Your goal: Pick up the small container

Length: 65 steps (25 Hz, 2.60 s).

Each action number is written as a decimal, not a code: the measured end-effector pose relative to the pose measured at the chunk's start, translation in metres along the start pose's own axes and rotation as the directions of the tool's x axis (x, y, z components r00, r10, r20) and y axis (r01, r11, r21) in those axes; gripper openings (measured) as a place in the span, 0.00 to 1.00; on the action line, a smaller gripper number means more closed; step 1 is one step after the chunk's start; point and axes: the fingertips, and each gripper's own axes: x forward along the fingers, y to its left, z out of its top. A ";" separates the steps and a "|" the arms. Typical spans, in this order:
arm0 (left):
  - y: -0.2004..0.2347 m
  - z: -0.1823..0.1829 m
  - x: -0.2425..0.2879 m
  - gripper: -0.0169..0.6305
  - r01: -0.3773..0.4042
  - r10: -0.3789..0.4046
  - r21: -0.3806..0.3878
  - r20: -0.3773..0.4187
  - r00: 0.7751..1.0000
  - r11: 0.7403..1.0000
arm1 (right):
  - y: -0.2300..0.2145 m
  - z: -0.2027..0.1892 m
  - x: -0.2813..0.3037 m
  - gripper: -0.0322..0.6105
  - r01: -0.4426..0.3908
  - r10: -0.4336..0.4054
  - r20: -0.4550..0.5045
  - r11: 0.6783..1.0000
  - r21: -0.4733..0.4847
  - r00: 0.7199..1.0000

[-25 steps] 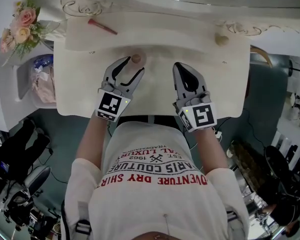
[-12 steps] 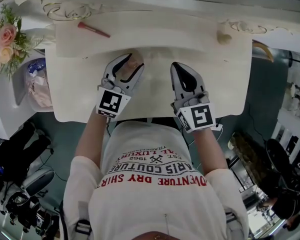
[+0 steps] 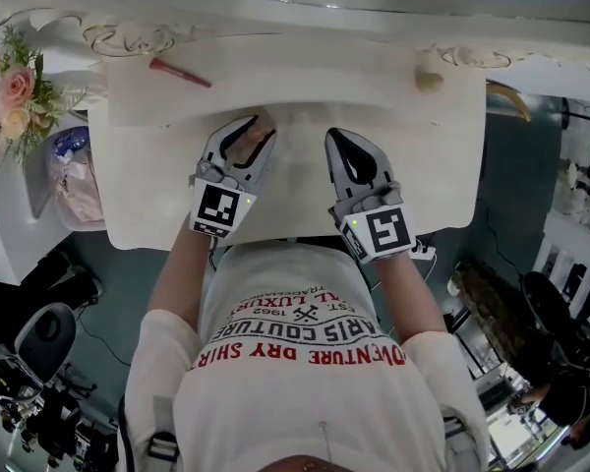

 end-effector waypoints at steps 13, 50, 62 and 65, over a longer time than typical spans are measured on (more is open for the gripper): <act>-0.012 0.068 -0.037 0.25 -0.014 0.011 0.041 0.076 0.997 0.999 | 0.011 0.040 -0.015 0.05 -0.004 0.007 0.066 0.999 -0.047 0.998; -0.012 0.191 -0.170 0.25 -0.236 0.208 0.078 0.270 0.940 0.969 | 0.054 0.122 -0.076 0.05 -0.057 0.099 0.251 0.984 -0.168 0.963; -0.023 0.192 -0.160 0.25 -0.214 0.187 0.082 0.256 0.948 0.973 | 0.044 0.126 -0.080 0.05 -0.061 0.100 0.238 0.984 -0.167 0.966; -0.025 0.190 -0.156 0.25 -0.215 0.186 0.091 0.255 0.949 0.972 | 0.043 0.125 -0.080 0.05 -0.062 0.102 0.236 0.984 -0.169 0.966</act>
